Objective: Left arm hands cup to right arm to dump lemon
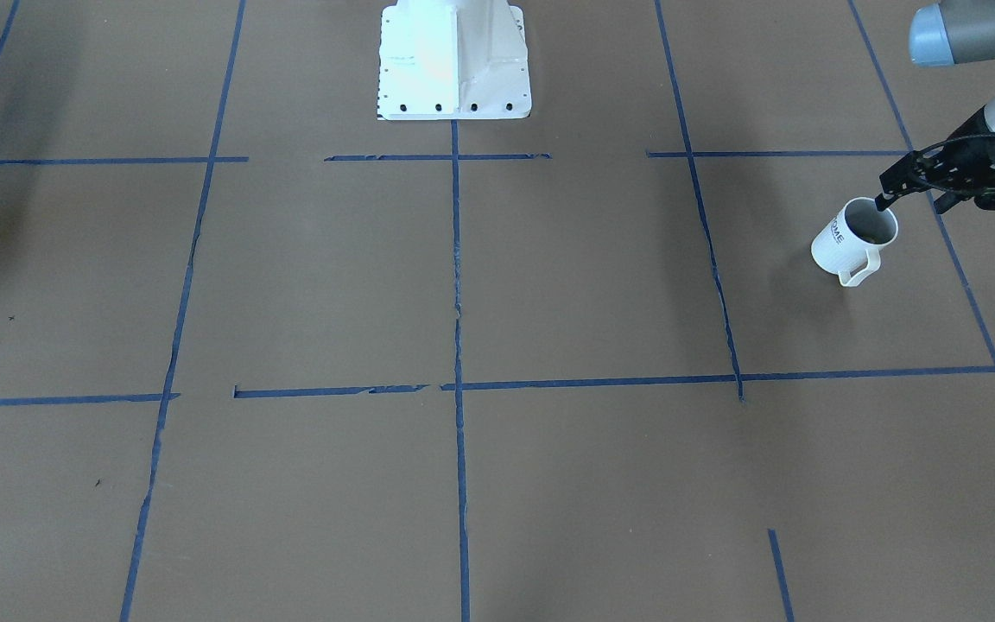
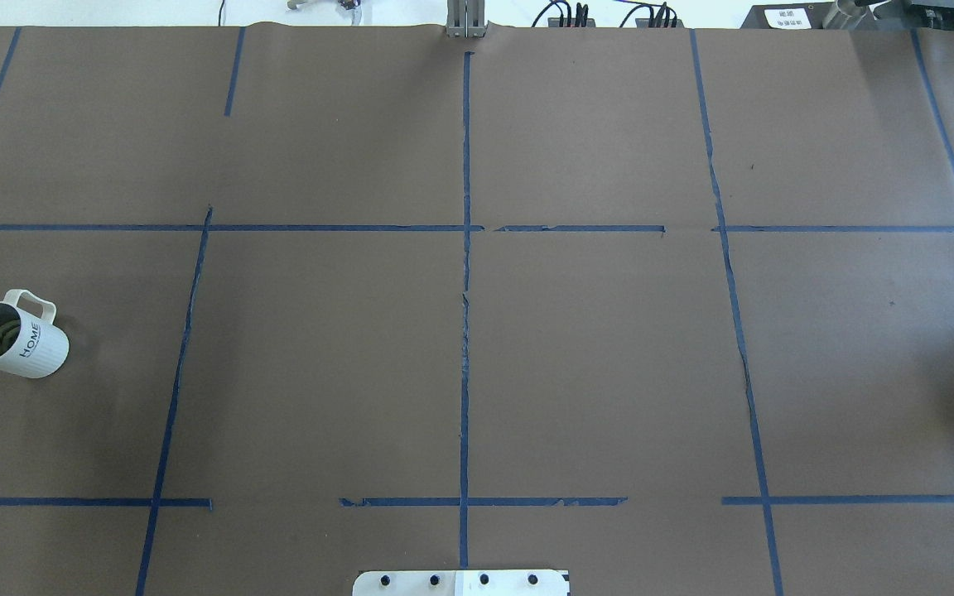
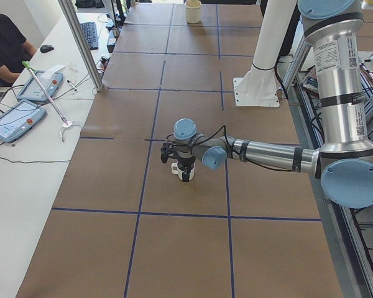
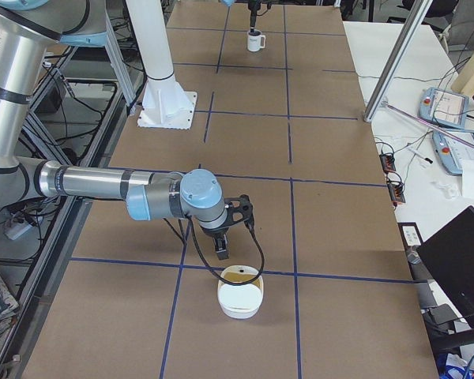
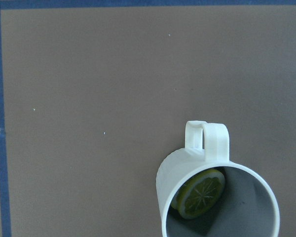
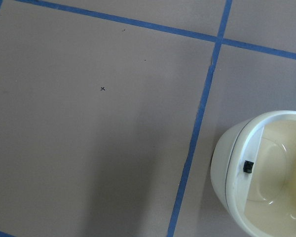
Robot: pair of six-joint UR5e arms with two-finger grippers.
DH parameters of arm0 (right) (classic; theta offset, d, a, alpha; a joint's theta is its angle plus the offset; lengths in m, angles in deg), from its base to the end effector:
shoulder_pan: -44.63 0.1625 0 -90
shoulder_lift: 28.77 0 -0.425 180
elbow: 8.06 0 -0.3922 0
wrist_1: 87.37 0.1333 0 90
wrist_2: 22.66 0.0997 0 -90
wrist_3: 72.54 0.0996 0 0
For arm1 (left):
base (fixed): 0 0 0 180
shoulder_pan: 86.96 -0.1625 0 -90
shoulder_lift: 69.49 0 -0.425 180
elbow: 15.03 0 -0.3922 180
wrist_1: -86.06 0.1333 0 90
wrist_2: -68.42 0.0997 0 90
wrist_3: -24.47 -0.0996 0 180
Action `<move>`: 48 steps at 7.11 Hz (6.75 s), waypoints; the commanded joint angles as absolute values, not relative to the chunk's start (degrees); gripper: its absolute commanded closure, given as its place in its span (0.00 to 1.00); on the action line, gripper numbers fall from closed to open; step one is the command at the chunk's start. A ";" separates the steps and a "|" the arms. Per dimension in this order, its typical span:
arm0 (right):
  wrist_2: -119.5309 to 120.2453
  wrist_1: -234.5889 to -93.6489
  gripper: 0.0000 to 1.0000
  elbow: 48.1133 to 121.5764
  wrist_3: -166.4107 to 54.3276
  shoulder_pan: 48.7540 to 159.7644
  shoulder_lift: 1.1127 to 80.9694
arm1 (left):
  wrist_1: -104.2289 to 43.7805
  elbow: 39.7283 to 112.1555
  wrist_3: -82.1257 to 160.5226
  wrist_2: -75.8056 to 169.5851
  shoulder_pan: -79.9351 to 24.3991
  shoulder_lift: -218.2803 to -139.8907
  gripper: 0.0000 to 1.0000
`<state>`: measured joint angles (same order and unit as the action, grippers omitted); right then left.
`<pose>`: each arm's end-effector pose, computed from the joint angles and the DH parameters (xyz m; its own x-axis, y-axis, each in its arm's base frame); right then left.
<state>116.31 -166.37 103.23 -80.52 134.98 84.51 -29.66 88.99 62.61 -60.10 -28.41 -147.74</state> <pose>0.0602 -0.3323 0.6155 0.6516 -0.2501 0.7161 0.0853 0.9622 0.2585 0.1635 -0.4040 0.5851 0.6895 0.0519 -0.7224 -0.0443 0.9986 0.0295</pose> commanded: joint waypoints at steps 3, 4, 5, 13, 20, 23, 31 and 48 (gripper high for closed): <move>116.20 -166.12 0.00 103.21 -76.43 124.24 79.72 | -30.40 86.75 63.66 -58.67 -30.63 -148.59 1.00; 116.03 -165.17 0.00 103.29 -71.19 120.86 76.30 | -30.40 87.53 66.45 -58.67 -30.63 -150.07 1.00; 114.29 -160.37 0.00 103.38 -63.65 116.48 73.13 | -30.05 89.11 75.09 -58.67 -30.63 -154.79 1.00; 71.19 -142.30 0.00 109.96 -24.58 80.70 51.16 | 2.65 94.32 100.90 -60.07 -41.17 -192.34 1.00; 24.83 -142.22 0.00 111.91 -25.52 51.41 42.51 | 3.09 84.37 119.88 -60.78 -44.67 -206.58 1.00; 17.98 -142.30 0.01 110.60 -27.63 48.86 42.51 | 3.61 84.72 126.05 -60.78 -45.83 -206.78 1.00; 15.74 -142.30 0.01 108.22 -31.76 46.47 40.67 | 3.88 86.83 131.34 -60.95 -51.89 -208.80 1.00; 15.57 -142.22 0.73 106.46 -34.22 46.74 40.31 | 6.69 93.16 131.69 -63.68 -52.33 -207.92 0.01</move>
